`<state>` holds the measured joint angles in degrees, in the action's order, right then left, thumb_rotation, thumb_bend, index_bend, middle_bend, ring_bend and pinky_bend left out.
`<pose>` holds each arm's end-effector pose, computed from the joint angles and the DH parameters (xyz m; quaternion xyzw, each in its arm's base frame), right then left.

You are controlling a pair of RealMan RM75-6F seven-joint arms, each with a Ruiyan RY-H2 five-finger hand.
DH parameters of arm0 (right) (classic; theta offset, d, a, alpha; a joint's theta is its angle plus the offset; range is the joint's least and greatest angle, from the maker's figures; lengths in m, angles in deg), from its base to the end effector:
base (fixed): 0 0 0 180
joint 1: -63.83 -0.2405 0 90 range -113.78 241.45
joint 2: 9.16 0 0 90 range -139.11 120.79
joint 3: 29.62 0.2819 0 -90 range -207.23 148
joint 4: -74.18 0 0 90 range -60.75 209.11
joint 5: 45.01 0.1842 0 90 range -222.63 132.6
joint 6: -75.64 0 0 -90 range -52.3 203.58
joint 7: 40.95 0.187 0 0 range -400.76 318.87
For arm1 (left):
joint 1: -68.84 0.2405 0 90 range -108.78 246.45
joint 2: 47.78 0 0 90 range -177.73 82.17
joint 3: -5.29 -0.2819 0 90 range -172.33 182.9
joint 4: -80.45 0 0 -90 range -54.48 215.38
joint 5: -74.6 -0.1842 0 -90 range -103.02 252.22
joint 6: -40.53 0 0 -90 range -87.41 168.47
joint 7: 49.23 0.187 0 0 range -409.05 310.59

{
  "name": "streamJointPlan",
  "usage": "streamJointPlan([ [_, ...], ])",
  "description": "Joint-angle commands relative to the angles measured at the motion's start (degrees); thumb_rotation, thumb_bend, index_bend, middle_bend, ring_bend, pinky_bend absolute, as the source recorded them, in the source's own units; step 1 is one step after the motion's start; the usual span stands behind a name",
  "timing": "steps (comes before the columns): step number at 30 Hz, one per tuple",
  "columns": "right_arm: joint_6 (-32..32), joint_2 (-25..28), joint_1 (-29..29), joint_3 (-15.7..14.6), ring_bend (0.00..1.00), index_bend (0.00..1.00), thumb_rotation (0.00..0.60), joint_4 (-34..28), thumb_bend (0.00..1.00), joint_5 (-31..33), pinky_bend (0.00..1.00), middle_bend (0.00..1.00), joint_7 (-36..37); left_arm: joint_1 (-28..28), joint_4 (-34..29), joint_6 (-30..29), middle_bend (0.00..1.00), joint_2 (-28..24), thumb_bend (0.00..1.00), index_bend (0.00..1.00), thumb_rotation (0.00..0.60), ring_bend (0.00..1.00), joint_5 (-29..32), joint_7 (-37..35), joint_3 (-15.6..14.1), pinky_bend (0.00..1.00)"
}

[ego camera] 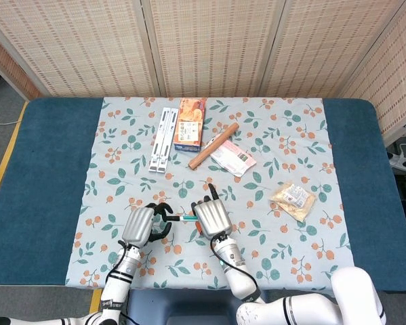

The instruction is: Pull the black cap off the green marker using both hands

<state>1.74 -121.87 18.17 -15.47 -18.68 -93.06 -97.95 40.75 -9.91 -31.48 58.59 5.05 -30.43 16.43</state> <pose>-0.0621 -0.3335 -0.0962 0.7397 -0.3627 0.3422 0.4517 -0.1398 0.3130 -0.0533 -0.5993 -0.5012 -0.4875 0.3899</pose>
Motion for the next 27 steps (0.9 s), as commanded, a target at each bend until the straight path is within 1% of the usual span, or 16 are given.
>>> streamJointPlan([
  [1, 0.0, -0.3, -0.1, 0.1, 0.34, 0.8, 0.6, 0.2, 0.43, 0.4, 0.0, 0.75, 0.1, -0.1, 0.6, 0.0, 0.56, 0.6, 0.37, 0.44, 0.6, 0.41, 0.0, -0.1, -0.2, 0.65],
  [15, -0.2, -1.6, -0.5, -0.2, 0.34, 0.8, 0.6, 1.4, 0.43, 0.5, 0.0, 0.75, 0.0, -0.2, 1.3, -0.1, 0.57, 1.5, 0.38, 0.44, 0.6, 0.42, -0.2, -0.7, 0.0, 0.65],
  [22, -0.8, -2.0, -0.7, -0.2, 0.34, 0.8, 0.6, 1.4, 0.43, 0.6, 0.0, 0.75, -0.8, -0.1, 2.2, -0.7, 0.6, 1.7, 0.37, 0.51, 0.6, 0.44, -1.1, -1.5, -0.1, 0.66],
  [27, -1.1, -2.4, -0.8, -0.2, 0.34, 0.8, 0.6, 1.5, 0.43, 0.9, 0.0, 0.75, -1.4, 0.0, 3.0, -1.1, 0.67, 1.9, 0.39, 0.59, 0.6, 0.48, -2.0, -2.0, -0.3, 0.67],
])
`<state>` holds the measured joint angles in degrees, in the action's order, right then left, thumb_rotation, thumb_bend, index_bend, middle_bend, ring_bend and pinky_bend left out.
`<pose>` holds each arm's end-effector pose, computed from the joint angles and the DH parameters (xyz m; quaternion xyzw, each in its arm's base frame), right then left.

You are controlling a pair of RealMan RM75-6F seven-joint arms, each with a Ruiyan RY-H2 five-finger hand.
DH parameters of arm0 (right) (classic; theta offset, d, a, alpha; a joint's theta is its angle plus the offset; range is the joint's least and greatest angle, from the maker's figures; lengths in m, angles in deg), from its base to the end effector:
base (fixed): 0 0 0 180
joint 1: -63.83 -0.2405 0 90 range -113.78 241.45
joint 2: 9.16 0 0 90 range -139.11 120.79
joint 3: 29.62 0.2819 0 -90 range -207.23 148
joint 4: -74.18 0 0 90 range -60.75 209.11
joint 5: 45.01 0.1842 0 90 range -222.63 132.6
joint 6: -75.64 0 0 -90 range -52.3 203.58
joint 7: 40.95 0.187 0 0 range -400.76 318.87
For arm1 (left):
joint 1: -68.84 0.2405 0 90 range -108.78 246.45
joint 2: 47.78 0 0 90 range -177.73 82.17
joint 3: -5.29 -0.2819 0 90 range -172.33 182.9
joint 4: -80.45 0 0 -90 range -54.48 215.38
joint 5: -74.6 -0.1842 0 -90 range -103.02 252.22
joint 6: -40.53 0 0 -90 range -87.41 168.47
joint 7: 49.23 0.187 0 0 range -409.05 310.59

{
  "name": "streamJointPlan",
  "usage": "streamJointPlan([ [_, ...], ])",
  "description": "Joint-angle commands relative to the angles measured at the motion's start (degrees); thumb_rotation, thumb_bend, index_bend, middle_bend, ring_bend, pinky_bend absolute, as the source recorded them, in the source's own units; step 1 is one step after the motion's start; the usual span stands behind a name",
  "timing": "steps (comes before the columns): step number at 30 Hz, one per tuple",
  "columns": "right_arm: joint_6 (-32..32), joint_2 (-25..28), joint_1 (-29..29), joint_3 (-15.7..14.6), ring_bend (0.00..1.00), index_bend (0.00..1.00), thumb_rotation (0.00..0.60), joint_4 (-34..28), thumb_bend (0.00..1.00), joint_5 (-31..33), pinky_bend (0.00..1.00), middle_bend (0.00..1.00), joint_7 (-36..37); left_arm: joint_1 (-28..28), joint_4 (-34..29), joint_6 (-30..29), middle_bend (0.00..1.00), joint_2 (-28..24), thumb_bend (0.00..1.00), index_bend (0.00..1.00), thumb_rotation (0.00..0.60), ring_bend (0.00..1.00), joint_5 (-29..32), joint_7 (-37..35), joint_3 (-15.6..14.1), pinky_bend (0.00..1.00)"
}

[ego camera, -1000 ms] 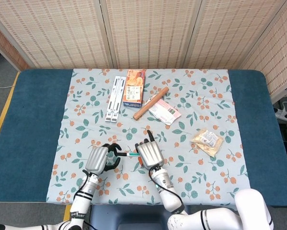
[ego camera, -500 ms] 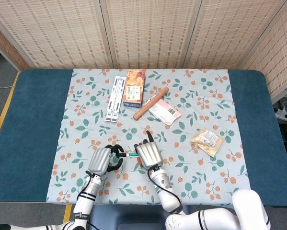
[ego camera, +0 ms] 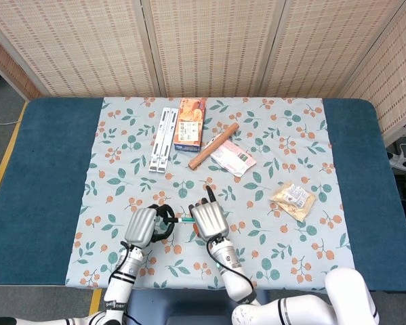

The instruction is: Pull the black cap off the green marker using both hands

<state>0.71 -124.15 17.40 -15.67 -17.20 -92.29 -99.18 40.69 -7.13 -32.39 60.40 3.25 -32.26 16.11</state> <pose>-0.0574 -0.3295 -0.1063 0.7421 -0.3606 0.3354 0.4547 -0.1379 0.3128 -0.0589 -0.5951 -0.4955 -0.4986 0.3895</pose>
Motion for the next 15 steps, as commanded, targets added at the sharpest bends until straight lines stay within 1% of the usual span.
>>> streamJointPlan([
  [1, -0.1, -0.1, 0.0, 0.0, 0.34, 0.8, 0.6, 0.0, 0.43, 0.1, 0.0, 0.75, -0.3, 0.0, 0.5, -0.3, 0.68, 0.2, 0.41, 0.6, 0.6, 0.49, -0.5, -0.2, -0.1, 0.67],
  [4, -0.3, -0.2, -0.1, 0.0, 0.34, 0.8, 0.6, 0.0, 0.43, 0.2, 0.0, 0.75, -0.6, 0.1, 0.9, -0.5, 0.73, 0.3, 0.49, 0.65, 0.6, 0.52, -0.9, -0.7, 0.0, 0.67],
  [8, -0.4, -0.3, -0.1, 0.1, 0.34, 0.8, 0.6, 0.0, 0.43, 0.3, 0.0, 0.75, -0.8, 0.1, 1.1, -0.6, 0.82, 0.4, 0.67, 0.74, 0.6, 0.57, -0.8, -0.7, 0.2, 0.67],
  [10, -0.5, -0.4, -0.2, 0.1, 0.34, 0.8, 0.6, 0.0, 0.43, 0.3, 0.0, 0.75, -1.0, 0.1, 1.4, -0.9, 0.85, 0.6, 0.73, 0.76, 0.6, 0.59, -1.1, -0.5, 0.2, 0.67],
  [15, -0.8, -0.3, -0.3, 0.1, 0.34, 0.8, 0.6, -0.5, 0.43, 0.2, 0.0, 0.75, -1.5, 0.2, 1.8, -0.9, 0.9, 0.7, 0.77, 0.79, 0.6, 0.64, -1.2, -1.2, 0.3, 0.67],
])
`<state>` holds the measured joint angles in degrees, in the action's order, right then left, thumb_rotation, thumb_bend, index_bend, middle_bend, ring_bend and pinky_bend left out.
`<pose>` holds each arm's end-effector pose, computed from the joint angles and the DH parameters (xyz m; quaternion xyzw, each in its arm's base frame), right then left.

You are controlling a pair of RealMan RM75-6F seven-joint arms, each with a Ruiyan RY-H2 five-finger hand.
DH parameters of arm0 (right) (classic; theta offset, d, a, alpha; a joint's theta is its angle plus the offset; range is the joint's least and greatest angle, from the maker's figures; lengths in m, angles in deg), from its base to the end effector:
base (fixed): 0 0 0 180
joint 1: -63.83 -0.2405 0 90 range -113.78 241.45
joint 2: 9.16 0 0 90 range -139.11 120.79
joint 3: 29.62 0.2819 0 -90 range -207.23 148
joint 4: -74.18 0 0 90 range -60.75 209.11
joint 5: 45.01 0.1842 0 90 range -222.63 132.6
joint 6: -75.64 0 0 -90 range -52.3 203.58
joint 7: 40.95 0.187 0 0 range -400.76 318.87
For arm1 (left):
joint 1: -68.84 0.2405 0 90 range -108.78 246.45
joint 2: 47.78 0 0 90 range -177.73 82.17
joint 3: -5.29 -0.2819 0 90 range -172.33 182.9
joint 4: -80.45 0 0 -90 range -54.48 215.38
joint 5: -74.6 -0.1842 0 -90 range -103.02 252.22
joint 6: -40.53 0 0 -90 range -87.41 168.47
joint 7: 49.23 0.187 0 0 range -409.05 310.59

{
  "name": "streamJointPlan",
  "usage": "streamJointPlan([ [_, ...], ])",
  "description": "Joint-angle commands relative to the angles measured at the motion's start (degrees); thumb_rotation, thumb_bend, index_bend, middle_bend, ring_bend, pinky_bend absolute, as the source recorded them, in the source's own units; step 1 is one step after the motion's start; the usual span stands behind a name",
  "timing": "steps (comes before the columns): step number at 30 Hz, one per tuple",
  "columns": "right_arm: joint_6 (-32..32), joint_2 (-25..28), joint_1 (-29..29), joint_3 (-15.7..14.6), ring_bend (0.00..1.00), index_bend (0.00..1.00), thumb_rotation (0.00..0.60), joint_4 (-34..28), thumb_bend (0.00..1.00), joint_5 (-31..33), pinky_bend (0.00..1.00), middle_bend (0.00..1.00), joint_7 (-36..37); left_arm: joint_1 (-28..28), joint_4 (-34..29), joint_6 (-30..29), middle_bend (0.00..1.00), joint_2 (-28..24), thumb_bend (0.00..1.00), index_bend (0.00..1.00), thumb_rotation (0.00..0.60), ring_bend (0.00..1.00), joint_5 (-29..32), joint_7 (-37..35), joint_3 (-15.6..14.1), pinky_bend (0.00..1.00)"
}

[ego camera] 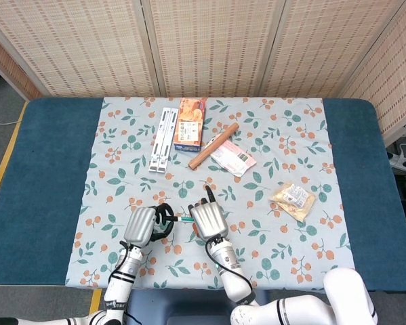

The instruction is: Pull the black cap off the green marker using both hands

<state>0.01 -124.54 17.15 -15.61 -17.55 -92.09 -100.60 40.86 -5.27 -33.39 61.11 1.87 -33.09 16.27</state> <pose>-0.0546 -0.3281 -0.1065 0.7442 -0.3547 0.3325 0.4581 -0.1394 0.3147 -0.0577 -0.5907 -0.4860 -0.5067 0.3977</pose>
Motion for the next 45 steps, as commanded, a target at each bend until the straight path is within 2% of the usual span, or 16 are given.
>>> streamJointPlan([
  [1, -0.1, 0.1, 0.0, 0.0, 0.34, 0.8, 0.6, -0.2, 0.43, 0.0, 0.0, 0.75, -0.2, 0.1, -0.1, 0.1, 0.91, 0.0, 0.78, 0.8, 0.6, 0.65, 0.3, -0.7, 0.3, 0.67],
  [13, -0.6, 0.9, 0.1, 0.3, 0.34, 0.8, 0.6, -1.1, 0.43, 0.0, 0.0, 0.75, -0.6, 0.5, -0.6, 0.5, 0.94, -0.4, 0.82, 0.82, 0.6, 0.69, 0.9, -4.0, 1.3, 0.67],
  [20, -1.5, 4.0, 0.7, -1.6, 0.34, 0.8, 0.6, -2.5, 0.43, -0.4, 0.0, 0.75, -3.1, 0.4, 1.0, 1.0, 0.93, -2.4, 0.82, 0.82, 0.6, 0.69, 1.5, -4.3, 2.7, 0.67],
  [24, -1.7, 5.4, 1.4, -2.7, 0.34, 0.8, 0.6, -2.0, 0.43, -0.2, 0.0, 0.75, -3.3, 0.6, 3.6, 3.3, 0.91, -4.0, 0.74, 0.81, 0.6, 0.67, 3.1, -6.2, 2.5, 0.67],
  [27, -1.6, 5.2, 2.3, -3.6, 0.34, 0.78, 0.6, -0.1, 0.43, -0.5, 0.0, 0.75, -1.8, 0.5, 6.0, 5.9, 0.87, -4.5, 0.64, 0.76, 0.6, 0.62, 3.4, -8.2, 1.3, 0.65],
  [28, -1.4, 5.0, 2.7, -4.0, 0.34, 0.74, 0.6, 0.8, 0.43, -0.5, 0.0, 0.74, -1.1, 0.3, 7.0, 6.8, 0.82, -4.6, 0.61, 0.72, 0.6, 0.58, 3.0, -8.5, 0.5, 0.64],
  [30, -0.8, 4.7, 3.1, -4.8, 0.32, 0.58, 0.6, 2.2, 0.42, -0.6, 0.0, 0.68, -0.4, -0.1, 7.7, 8.4, 0.69, -4.9, 0.56, 0.57, 0.6, 0.49, 2.3, -8.9, -0.7, 0.59],
  [32, -0.1, 4.2, 3.4, -5.5, 0.26, 0.36, 0.6, 3.7, 0.42, -0.7, 0.0, 0.53, 0.0, -0.5, 8.3, 9.1, 0.5, -5.0, 0.51, 0.36, 0.6, 0.35, 1.1, -9.0, -1.6, 0.51],
  [34, 0.5, 3.6, 3.6, -6.0, 0.19, 0.18, 0.6, 4.9, 0.42, -0.5, 0.0, 0.4, -0.1, -0.8, 8.5, 8.9, 0.35, -5.1, 0.48, 0.22, 0.6, 0.24, -0.1, -9.0, -2.1, 0.45],
  [35, 0.6, 3.4, 3.7, -6.1, 0.15, 0.09, 0.6, 5.3, 0.41, -0.2, 0.0, 0.33, -0.4, -0.8, 8.4, 8.7, 0.31, -5.1, 0.48, 0.18, 0.6, 0.21, -0.6, -9.0, -2.3, 0.43],
  [38, 1.0, 3.1, 3.8, -6.2, 0.07, 0.0, 0.6, 5.2, 0.37, 1.4, 0.0, 0.21, -2.0, -0.7, 7.4, 8.1, 0.21, -5.5, 0.46, 0.07, 0.6, 0.11, -1.1, -9.0, -2.4, 0.38],
  [41, 0.9, 3.3, 3.9, -6.0, 0.03, 0.0, 0.6, 3.9, 0.34, 3.0, 0.0, 0.15, -3.7, -0.4, 5.1, 8.8, 0.2, -6.8, 0.44, 0.04, 0.6, 0.09, 0.2, -9.2, -2.0, 0.35],
  [45, -0.2, 5.5, 4.3, -5.4, 0.0, 0.0, 0.6, -1.0, 0.31, 4.0, 0.0, 0.11, -5.0, 0.2, 1.7, 8.3, 0.2, -8.9, 0.44, 0.04, 0.6, 0.09, 0.9, -9.2, -1.6, 0.35],
])
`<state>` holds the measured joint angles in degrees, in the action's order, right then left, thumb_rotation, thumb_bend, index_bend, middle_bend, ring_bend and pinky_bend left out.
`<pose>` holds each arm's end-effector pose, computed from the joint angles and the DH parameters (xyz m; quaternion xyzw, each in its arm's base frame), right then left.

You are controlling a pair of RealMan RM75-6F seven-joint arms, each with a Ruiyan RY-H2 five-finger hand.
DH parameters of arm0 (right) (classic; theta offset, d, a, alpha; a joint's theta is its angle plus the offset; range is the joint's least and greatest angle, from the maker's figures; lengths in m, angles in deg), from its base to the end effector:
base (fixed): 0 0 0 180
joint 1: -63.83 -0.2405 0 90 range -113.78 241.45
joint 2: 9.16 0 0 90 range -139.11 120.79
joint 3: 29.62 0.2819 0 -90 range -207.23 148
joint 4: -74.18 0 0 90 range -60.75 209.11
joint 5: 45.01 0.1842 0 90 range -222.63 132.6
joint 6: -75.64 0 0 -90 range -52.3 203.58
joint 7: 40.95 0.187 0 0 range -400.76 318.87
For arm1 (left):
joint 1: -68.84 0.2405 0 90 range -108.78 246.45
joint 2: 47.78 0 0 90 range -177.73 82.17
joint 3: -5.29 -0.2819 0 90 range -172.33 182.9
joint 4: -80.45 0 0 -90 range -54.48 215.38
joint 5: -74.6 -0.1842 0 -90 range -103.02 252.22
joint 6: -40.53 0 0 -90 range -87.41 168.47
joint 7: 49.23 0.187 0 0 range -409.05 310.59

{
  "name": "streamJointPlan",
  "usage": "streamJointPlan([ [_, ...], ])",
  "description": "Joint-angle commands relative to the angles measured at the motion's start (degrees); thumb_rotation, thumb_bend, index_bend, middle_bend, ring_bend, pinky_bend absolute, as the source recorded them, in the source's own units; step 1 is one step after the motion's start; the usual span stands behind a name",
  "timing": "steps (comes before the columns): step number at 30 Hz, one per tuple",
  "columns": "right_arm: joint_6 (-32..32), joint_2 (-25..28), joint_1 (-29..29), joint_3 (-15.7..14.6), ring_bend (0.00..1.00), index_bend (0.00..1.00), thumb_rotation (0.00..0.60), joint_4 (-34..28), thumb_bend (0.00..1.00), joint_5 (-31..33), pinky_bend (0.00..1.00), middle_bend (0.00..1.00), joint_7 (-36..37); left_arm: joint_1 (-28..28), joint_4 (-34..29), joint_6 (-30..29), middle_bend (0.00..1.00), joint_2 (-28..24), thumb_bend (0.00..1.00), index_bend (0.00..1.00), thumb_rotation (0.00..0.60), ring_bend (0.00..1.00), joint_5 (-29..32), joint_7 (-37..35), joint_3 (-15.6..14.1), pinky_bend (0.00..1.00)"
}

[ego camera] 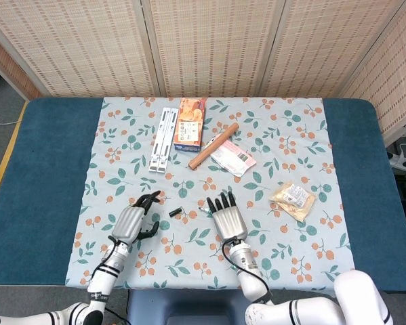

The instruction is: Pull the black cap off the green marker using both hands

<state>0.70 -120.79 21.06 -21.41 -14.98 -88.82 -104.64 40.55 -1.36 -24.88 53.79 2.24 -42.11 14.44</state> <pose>-0.1202 -0.3247 -0.1085 0.7702 -0.3262 0.2336 0.4958 -0.1852 0.3269 -0.0523 -0.6252 -0.5051 -0.4575 0.3804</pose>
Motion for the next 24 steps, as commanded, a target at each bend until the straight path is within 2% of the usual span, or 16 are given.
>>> streamJointPlan([
  [1, -1.7, 3.6, 0.9, -0.1, 0.0, 0.0, 0.6, -6.4, 0.3, -0.2, 0.0, 0.1, -0.9, 1.0, -3.8, -0.9, 0.2, -2.8, 0.44, 0.04, 0.6, 0.09, 0.0, -0.6, 0.1, 0.35],
  [3, -3.5, 7.7, 2.1, -1.7, 0.0, 0.0, 0.6, -12.0, 0.29, -2.8, 0.0, 0.09, -0.4, 1.9, -6.6, -2.4, 0.19, -5.4, 0.44, 0.04, 0.6, 0.08, -2.2, -1.5, -0.8, 0.34],
  [5, -6.5, 14.1, 4.7, -4.9, 0.0, 0.0, 0.6, -19.3, 0.27, -8.0, 0.0, 0.05, 1.8, 3.6, -9.7, -5.0, 0.14, -9.6, 0.44, 0.04, 0.6, 0.04, -6.1, -3.1, -2.9, 0.3],
  [7, -9.7, 20.5, 7.8, -8.9, 0.0, 0.0, 0.6, -25.1, 0.25, -13.5, 0.0, 0.02, 4.7, 5.6, -11.7, -7.9, 0.07, -13.8, 0.43, 0.03, 0.6, 0.01, -9.8, -4.2, -5.3, 0.24],
  [8, -12.0, 25.0, 10.2, -12.2, 0.0, 0.0, 0.6, -28.1, 0.24, -17.7, 0.0, 0.01, 6.9, 7.4, -12.4, -10.9, 0.05, -16.3, 0.43, 0.02, 0.6, 0.0, -12.7, -5.4, -7.0, 0.22],
  [11, -17.8, 35.0, 16.6, -21.2, 0.0, 0.0, 0.6, -29.9, 0.24, -28.8, 0.0, 0.0, 13.9, 12.4, -13.1, -17.5, 0.0, -21.6, 0.43, 0.02, 0.6, 0.0, -18.6, -9.2, -12.5, 0.15],
  [14, -25.1, 43.0, 24.0, -28.4, 0.0, 0.0, 0.6, -26.0, 0.22, -35.0, 0.0, 0.0, 19.9, 17.5, -10.5, -23.9, 0.0, -26.0, 0.43, 0.01, 0.6, 0.0, -23.1, -8.7, -17.5, 0.11],
  [16, -29.8, 45.8, 28.4, -30.0, 0.0, 0.0, 0.6, -22.5, 0.21, -37.4, 0.0, 0.0, 25.5, 20.3, -7.6, -27.9, 0.0, -26.9, 0.43, 0.0, 0.6, 0.0, -23.8, -7.3, -18.2, 0.07],
  [19, -36.2, 48.0, 35.1, -30.6, 0.0, 0.0, 0.6, -15.8, 0.21, -39.2, 0.0, 0.0, 35.6, 24.1, -2.4, -32.7, 0.0, -27.0, 0.43, 0.0, 0.6, 0.0, -22.7, -4.9, -17.5, 0.03],
  [22, -38.0, 49.3, 39.2, -30.3, 0.0, 0.0, 0.6, -11.2, 0.21, -39.8, 0.0, 0.0, 42.8, 25.1, -2.4, -30.7, 0.0, -28.9, 0.41, 0.0, 0.6, 0.0, -21.5, -1.1, -18.3, 0.02],
  [24, -36.7, 51.5, 39.8, -30.8, 0.0, 0.0, 0.6, -11.6, 0.2, -40.9, 0.0, 0.0, 44.8, 24.8, -3.6, -29.6, 0.0, -29.9, 0.4, 0.0, 0.6, 0.0, -22.4, -0.4, -18.6, 0.02],
])
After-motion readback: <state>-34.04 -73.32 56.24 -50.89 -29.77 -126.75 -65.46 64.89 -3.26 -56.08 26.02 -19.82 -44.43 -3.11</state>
